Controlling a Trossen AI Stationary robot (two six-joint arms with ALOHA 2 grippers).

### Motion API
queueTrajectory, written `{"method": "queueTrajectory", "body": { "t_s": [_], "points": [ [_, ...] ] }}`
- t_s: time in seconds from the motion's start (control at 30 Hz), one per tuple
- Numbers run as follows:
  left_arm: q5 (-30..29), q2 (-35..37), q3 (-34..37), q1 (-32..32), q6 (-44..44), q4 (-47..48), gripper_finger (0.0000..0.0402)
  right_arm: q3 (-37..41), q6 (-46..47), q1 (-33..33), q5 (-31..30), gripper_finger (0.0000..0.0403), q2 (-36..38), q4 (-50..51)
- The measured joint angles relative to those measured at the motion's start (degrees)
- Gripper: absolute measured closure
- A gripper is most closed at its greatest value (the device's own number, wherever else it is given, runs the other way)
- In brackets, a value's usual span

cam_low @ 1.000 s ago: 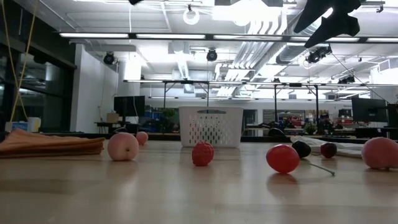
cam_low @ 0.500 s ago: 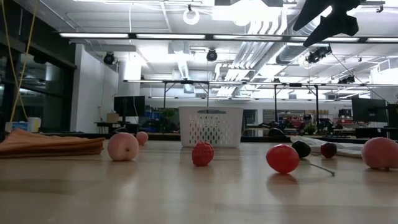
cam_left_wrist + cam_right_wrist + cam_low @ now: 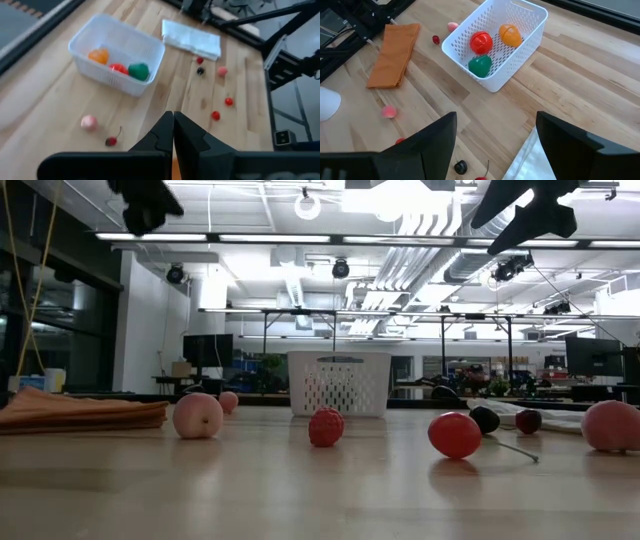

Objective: Pick and placing Produce into tupperware
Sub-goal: Put the peach into the white bin

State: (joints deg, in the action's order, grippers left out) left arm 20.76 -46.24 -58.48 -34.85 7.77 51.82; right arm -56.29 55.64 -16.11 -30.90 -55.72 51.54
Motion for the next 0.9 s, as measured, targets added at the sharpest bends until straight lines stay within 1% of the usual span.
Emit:
{"method": "queueTrajectory", "body": {
  "t_s": [0.2,0.33,0.43,0.53,0.67,0.8,0.9],
  "points": [
    [0.49,1.55,10.96,0.0,4.83,-7.08,0.0399,0.0,0.0,-0.01,1.12,0.014,-0.02,0.01],
    [4.7,1.55,16.84,0.0,8.51,-13.47,0.0399,0.0,0.02,-0.01,2.44,0.014,-0.02,0.01],
    [7.03,1.55,19.94,0.02,10.1,-15.4,0.0399,0.0,0.04,-0.01,4.54,0.014,-0.1,0.01],
    [8.37,1.55,21.72,0.02,11.21,-15.67,0.0399,0.0,0.82,-0.34,6.49,0.014,-0.37,0.04],
    [9.85,1.77,22.27,0.02,12.06,-15.76,0.0399,0.0,1.87,-1.71,7.87,0.014,-1.63,0.71],
    [10.85,2.61,22.28,0.02,12.3,-15.87,0.0399,0.0,4.76,-2.71,11.91,0.014,-4.63,3.82],
    [11.98,3.25,22.27,0.02,12.84,-15.85,0.0399,0.0,5.44,-3.51,14.87,0.014,-7.64,3.81]
  ]
}}
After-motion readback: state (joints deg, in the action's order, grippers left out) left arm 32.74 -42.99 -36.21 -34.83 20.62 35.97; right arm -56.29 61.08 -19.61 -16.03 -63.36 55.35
